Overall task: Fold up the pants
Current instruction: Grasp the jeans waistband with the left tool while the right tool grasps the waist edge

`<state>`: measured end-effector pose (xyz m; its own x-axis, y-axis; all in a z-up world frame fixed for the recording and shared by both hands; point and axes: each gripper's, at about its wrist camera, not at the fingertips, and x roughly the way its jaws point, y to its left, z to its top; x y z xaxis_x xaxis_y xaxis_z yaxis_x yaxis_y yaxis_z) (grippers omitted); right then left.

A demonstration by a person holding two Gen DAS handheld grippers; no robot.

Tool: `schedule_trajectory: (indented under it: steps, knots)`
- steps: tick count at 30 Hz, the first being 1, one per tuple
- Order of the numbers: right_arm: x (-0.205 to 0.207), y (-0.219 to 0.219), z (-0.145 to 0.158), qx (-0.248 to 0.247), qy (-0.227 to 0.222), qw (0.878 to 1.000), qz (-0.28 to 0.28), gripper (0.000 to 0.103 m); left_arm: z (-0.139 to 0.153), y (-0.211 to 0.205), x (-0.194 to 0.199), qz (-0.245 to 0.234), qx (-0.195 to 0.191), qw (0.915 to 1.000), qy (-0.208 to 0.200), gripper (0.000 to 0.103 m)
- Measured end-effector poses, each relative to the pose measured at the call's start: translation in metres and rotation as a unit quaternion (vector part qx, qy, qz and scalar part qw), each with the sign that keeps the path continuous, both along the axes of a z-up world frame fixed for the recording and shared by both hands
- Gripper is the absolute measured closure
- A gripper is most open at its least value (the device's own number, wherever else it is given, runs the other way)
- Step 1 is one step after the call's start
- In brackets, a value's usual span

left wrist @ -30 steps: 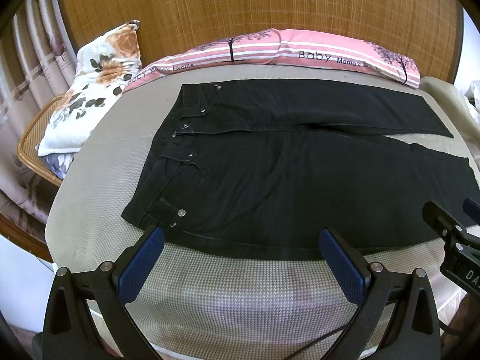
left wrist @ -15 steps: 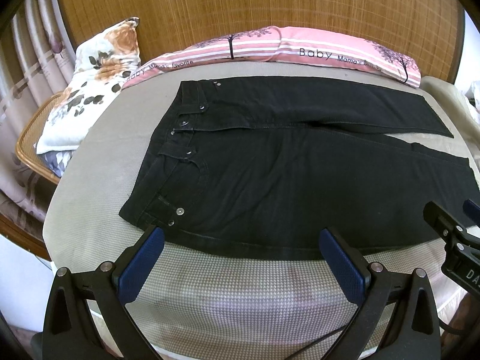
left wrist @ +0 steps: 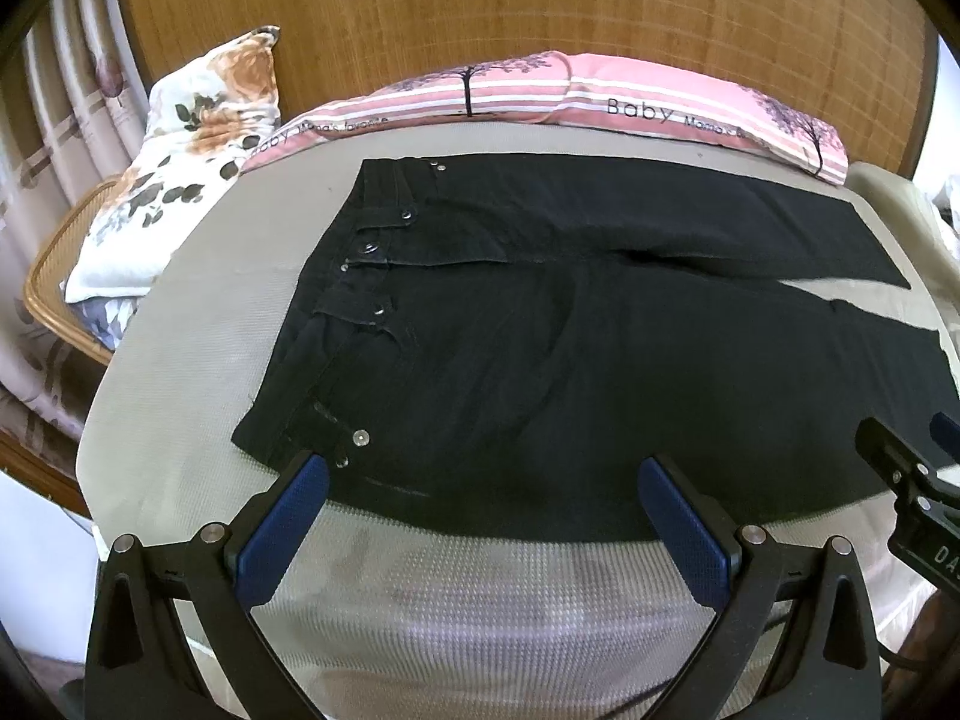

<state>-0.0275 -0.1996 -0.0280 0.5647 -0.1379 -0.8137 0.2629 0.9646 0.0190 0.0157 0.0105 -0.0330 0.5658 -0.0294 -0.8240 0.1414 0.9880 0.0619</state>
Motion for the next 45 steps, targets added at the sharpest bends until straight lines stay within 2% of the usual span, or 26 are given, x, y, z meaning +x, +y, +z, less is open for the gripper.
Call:
schedule_trajectory:
  steps: [6,11,17,22,23,24,26,27,33,37,40,45]
  knots:
    - [0.018,-0.005,-0.001,0.014,0.006,1.000,0.011,0.000,0.006,0.013,0.027,0.010,-0.019,0.9998,0.000,0.001]
    - [0.045,-0.007,-0.001,0.011,0.014,0.999,0.043,0.000,0.013,0.026,0.061,0.019,-0.027,0.9995,-0.004,0.001]
    - [0.087,-0.013,0.004,0.002,0.019,0.999,0.051,0.000,0.023,0.056,0.124,0.039,-0.051,0.9979,-0.009,0.001]
    - [0.124,-0.020,0.014,0.021,-0.002,0.997,0.075,0.000,0.021,0.091,0.182,0.056,-0.087,0.9947,0.001,0.002]
    - [0.131,-0.021,0.016,0.025,-0.011,0.996,0.081,0.000,0.019,0.098,0.195,0.057,-0.097,0.9936,0.005,0.006]
    - [0.138,-0.024,0.018,0.032,-0.020,0.996,0.086,0.000,0.017,0.106,0.209,0.061,-0.109,0.9921,0.010,0.014]
    - [0.151,-0.026,0.020,0.040,-0.030,0.994,0.093,0.000,0.010,0.120,0.232,0.064,-0.136,0.9883,0.023,0.023]
    - [0.160,-0.028,0.018,0.050,-0.028,0.994,0.096,0.000,0.006,0.127,0.246,0.067,-0.155,0.9852,0.033,0.031]
    - [0.206,-0.032,0.003,0.126,-0.001,0.987,0.103,0.000,-0.029,0.151,0.311,0.050,-0.257,0.9603,0.096,0.047]
    - [0.227,-0.031,-0.011,0.146,0.016,0.985,0.091,0.000,-0.051,0.160,0.339,0.059,-0.288,0.9475,0.126,0.051]
    - [0.240,-0.028,-0.021,0.157,0.027,0.983,0.089,0.000,-0.067,0.166,0.358,0.056,-0.311,0.9374,0.147,0.059]
    - [0.258,-0.021,-0.033,0.159,0.034,0.982,0.094,0.000,-0.081,0.166,0.372,0.044,-0.329,0.9289,0.164,0.064]
